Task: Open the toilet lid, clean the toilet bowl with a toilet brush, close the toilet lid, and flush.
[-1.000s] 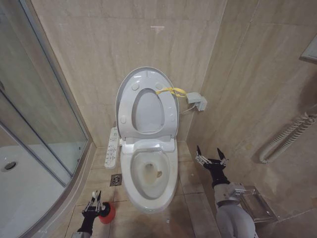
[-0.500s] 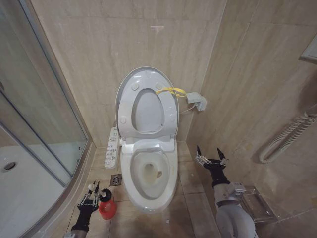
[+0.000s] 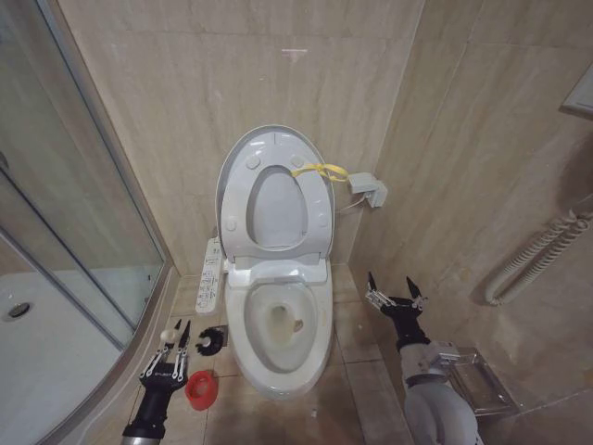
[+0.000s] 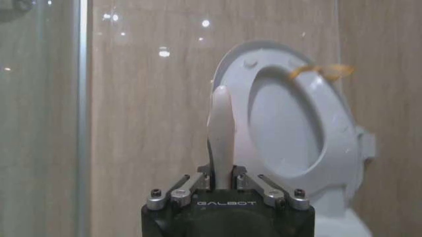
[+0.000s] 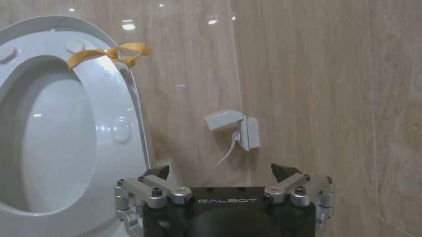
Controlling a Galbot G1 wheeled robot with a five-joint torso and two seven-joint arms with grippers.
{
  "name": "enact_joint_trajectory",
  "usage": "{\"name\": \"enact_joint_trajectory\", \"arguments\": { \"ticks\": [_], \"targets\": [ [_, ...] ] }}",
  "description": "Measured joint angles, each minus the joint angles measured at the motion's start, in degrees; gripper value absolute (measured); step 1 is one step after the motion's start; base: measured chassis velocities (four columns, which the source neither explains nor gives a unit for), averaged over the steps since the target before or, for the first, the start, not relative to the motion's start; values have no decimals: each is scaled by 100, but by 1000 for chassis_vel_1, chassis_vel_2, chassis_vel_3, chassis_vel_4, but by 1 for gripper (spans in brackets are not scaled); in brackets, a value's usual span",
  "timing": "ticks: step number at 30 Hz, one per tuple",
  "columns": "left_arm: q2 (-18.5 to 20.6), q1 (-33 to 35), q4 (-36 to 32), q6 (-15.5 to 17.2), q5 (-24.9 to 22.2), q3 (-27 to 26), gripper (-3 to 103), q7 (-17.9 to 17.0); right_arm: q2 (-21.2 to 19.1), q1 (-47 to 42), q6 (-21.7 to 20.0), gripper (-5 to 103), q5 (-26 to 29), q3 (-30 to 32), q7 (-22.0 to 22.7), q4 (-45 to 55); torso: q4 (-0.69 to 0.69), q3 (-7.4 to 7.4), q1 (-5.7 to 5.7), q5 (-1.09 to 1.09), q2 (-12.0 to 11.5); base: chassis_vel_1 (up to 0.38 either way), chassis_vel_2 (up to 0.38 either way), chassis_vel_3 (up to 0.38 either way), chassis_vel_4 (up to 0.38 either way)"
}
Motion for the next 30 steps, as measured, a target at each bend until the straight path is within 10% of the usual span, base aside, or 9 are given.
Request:
{"name": "enact_joint_trajectory", "arguments": {
  "ticks": [10, 30],
  "targets": [
    [528, -391, -436, 301, -464, 226, 17, 167, 0, 0, 0, 100, 0, 0, 0, -1, 0, 0, 0, 0, 0, 0, 0, 0, 0],
    [1479, -3498, 1637, 809, -1730, 2284, 17, 383, 0, 0, 0, 100, 0, 0, 0, 0, 0, 1, 1, -1, -1, 0, 0, 0, 0]
  ]
}}
